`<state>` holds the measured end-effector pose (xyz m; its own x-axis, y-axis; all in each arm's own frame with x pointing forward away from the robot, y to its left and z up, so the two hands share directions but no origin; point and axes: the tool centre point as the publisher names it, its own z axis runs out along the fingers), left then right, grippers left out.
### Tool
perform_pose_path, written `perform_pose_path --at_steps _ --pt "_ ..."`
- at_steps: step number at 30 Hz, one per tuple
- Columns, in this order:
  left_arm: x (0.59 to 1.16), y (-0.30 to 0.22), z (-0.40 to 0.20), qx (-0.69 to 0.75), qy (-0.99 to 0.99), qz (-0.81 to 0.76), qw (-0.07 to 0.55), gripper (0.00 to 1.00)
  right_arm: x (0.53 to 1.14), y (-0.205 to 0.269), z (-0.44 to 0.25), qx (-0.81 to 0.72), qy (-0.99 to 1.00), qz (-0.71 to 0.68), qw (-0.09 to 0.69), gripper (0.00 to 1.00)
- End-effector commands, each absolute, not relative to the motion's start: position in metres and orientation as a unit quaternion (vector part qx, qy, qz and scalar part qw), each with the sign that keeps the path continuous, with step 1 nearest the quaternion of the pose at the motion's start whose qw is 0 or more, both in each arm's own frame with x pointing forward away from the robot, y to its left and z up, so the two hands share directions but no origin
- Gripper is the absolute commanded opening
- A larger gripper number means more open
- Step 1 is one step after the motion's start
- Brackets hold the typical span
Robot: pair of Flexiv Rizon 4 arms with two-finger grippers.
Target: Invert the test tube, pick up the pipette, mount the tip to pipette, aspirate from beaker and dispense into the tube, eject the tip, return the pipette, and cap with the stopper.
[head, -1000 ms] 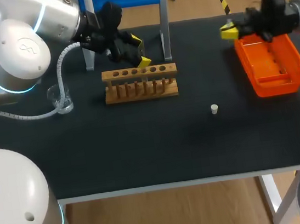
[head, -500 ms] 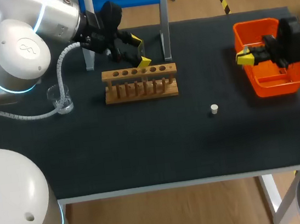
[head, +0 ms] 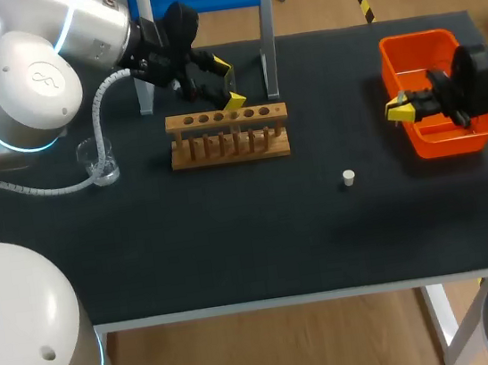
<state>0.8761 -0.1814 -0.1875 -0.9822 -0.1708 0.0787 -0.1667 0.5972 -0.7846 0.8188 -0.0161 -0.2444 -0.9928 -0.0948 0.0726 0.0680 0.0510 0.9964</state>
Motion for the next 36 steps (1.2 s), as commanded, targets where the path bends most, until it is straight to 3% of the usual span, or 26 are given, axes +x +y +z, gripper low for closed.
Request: perform_pose_path --at_steps 1,18,31,36 --pt "0.877 -0.181 -0.187 -0.093 0.894 -0.439 0.000 1.00 0.818 -0.016 -0.244 0.009 -0.723 -0.688 0.058 0.00" --pt "0.877 -0.181 -0.187 -0.093 0.894 -0.439 0.000 1.00 0.818 -0.016 -0.244 0.009 -0.723 -0.688 0.058 0.00" --pt "0.933 -0.064 -0.194 -0.269 0.881 -0.382 0.077 1.00 0.818 -0.016 -0.244 0.009 -0.723 -0.688 0.058 0.00" --pt "0.959 -0.050 -0.200 -0.334 0.862 -0.362 0.121 1.00 0.818 -0.016 -0.244 0.009 -0.723 -0.688 0.058 0.00"
